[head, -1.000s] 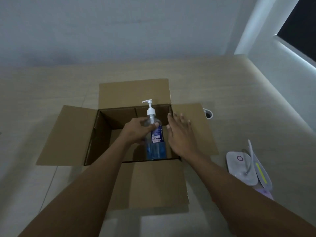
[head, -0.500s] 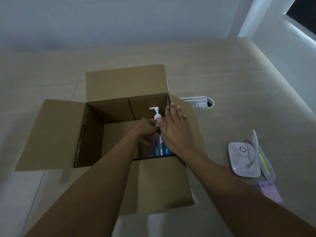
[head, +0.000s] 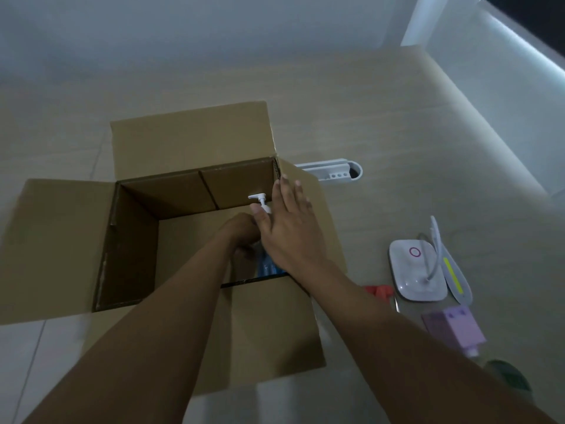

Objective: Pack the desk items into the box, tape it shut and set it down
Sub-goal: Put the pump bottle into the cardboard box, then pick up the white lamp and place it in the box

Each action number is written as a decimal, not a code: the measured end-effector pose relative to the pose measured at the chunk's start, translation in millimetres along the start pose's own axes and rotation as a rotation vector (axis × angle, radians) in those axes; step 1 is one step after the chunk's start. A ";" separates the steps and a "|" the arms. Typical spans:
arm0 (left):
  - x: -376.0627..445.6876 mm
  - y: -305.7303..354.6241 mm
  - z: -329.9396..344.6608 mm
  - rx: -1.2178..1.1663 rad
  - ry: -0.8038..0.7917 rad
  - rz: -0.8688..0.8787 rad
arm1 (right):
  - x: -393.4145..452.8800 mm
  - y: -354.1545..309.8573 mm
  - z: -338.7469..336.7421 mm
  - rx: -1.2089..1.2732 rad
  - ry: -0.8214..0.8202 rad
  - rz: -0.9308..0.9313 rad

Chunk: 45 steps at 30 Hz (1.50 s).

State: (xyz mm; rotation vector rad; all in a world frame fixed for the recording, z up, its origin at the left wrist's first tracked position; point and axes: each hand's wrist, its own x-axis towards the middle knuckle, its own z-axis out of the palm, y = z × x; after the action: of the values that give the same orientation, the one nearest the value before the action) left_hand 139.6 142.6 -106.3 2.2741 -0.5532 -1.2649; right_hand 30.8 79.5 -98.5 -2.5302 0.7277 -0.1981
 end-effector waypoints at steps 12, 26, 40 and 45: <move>-27.6 26.9 -10.4 -0.041 0.383 0.149 | -13.4 22.6 -41.9 0.075 0.043 -0.031; -99.2 195.0 82.3 0.122 0.455 0.633 | -91.3 169.9 -171.5 0.200 0.343 0.396; -48.0 180.0 219.2 0.193 0.129 0.486 | -128.7 289.6 -109.7 0.430 0.021 0.542; -36.6 171.3 229.1 0.163 0.095 0.456 | -123.0 289.0 -100.1 0.449 -0.032 0.606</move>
State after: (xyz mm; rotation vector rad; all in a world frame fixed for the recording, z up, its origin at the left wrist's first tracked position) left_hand -95.9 -22.8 -87.4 2.1482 -1.0980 -0.9090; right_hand -233.0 -109.4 -156.4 -1.7988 1.2382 -0.0942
